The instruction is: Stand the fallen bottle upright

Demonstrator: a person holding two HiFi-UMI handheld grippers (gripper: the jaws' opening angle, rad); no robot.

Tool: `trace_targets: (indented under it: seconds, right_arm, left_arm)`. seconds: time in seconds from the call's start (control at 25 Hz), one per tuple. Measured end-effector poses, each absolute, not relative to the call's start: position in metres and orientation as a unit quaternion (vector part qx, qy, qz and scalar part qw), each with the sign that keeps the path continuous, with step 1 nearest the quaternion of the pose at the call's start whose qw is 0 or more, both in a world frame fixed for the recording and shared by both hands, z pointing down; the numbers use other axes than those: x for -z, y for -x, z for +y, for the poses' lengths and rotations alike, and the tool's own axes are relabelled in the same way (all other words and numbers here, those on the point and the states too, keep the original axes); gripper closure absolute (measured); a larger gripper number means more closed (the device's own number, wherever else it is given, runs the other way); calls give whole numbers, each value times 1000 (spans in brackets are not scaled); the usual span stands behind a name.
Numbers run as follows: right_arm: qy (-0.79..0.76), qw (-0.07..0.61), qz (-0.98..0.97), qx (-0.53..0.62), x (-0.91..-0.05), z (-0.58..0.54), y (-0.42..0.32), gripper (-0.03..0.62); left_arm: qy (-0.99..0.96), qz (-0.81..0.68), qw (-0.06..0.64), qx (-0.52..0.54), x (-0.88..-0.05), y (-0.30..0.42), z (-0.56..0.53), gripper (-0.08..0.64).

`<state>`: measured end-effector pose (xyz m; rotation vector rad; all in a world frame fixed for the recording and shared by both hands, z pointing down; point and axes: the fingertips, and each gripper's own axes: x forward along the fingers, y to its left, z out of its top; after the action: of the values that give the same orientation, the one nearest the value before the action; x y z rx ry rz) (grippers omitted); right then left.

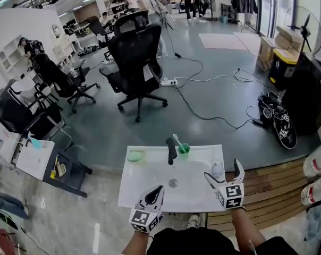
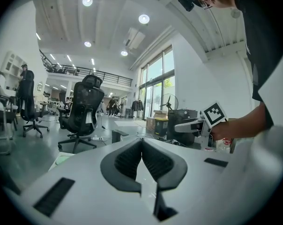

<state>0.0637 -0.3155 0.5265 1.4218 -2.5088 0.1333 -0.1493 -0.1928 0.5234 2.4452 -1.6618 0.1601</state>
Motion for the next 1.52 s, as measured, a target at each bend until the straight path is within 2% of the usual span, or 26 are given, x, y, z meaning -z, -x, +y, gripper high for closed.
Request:
trace_targets:
  seconds: [0.52, 0.88, 1.08, 1.32, 1.52]
  right_arm:
    - [-514, 187, -825, -143, -581, -381, -86, -7]
    - [-495, 307, -781, -228, -649, -421, -84, -6]
    - [-486, 352, -759, -253, -672, -449, -75, 45]
    - [-478, 406, -718, -303, -714, -485, -72, 130]
    - [-471, 425, -689, -350, -740, -506, -77, 212]
  left_arm:
    - [-829, -545, 96, -83, -541, 156, -233, 538]
    - [-850, -509, 105, -89, -555, 175, -273, 538]
    - [-854, -502, 107, -90, -560, 190, -287, 538]
    - [-849, -506, 118, -98, -572, 217, -296, 538]
    - [-845, -511, 122, -95, -575, 230, -308, 538]
